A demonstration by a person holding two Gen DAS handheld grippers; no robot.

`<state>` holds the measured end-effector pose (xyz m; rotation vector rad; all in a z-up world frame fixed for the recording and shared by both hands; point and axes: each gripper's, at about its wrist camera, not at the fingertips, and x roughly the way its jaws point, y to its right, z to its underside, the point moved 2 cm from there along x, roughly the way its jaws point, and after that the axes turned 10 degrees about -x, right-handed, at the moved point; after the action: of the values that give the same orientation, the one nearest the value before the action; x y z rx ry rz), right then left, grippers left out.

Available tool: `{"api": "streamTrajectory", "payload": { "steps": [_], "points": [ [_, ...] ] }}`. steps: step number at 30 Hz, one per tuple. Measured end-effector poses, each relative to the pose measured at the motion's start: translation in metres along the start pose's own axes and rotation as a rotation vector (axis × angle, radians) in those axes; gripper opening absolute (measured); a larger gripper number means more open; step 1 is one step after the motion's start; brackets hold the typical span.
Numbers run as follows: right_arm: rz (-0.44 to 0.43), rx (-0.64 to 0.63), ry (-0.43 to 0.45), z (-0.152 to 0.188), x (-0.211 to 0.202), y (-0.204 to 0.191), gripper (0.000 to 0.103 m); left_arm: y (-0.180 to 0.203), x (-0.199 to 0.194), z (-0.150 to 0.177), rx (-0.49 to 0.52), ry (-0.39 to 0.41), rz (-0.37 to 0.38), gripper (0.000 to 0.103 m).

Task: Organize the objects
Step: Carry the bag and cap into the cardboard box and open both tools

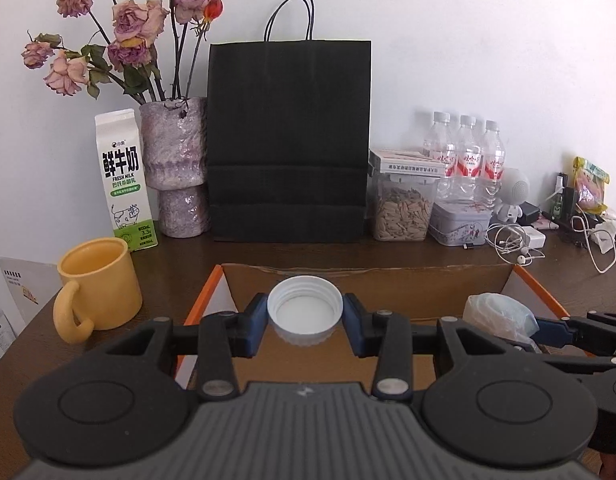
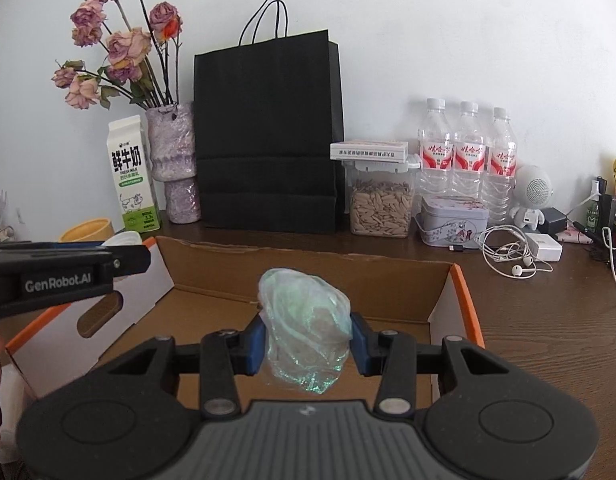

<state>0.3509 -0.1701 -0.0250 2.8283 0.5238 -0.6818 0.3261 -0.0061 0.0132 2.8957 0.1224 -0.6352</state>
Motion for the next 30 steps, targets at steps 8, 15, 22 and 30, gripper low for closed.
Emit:
{"api": "streamTrajectory", "payload": {
  "steps": [8,15,22,30],
  "points": [
    [-0.001,-0.01,0.004,0.005,-0.005,-0.003,0.078,0.005,0.0,0.008,0.021,-0.007,0.0,0.089],
    [0.015,-0.014,0.023,0.005,-0.011,-0.003,0.103,0.007,-0.009,0.006,0.03,0.044,-0.016,0.103],
    [0.016,-0.015,0.034,0.002,-0.015,-0.001,0.103,0.006,-0.014,0.002,0.02,0.057,-0.012,0.103],
    [0.024,-0.033,0.08,-0.007,-0.038,-0.005,0.103,0.006,-0.035,-0.01,0.007,0.1,-0.003,0.103]
  ]
}}
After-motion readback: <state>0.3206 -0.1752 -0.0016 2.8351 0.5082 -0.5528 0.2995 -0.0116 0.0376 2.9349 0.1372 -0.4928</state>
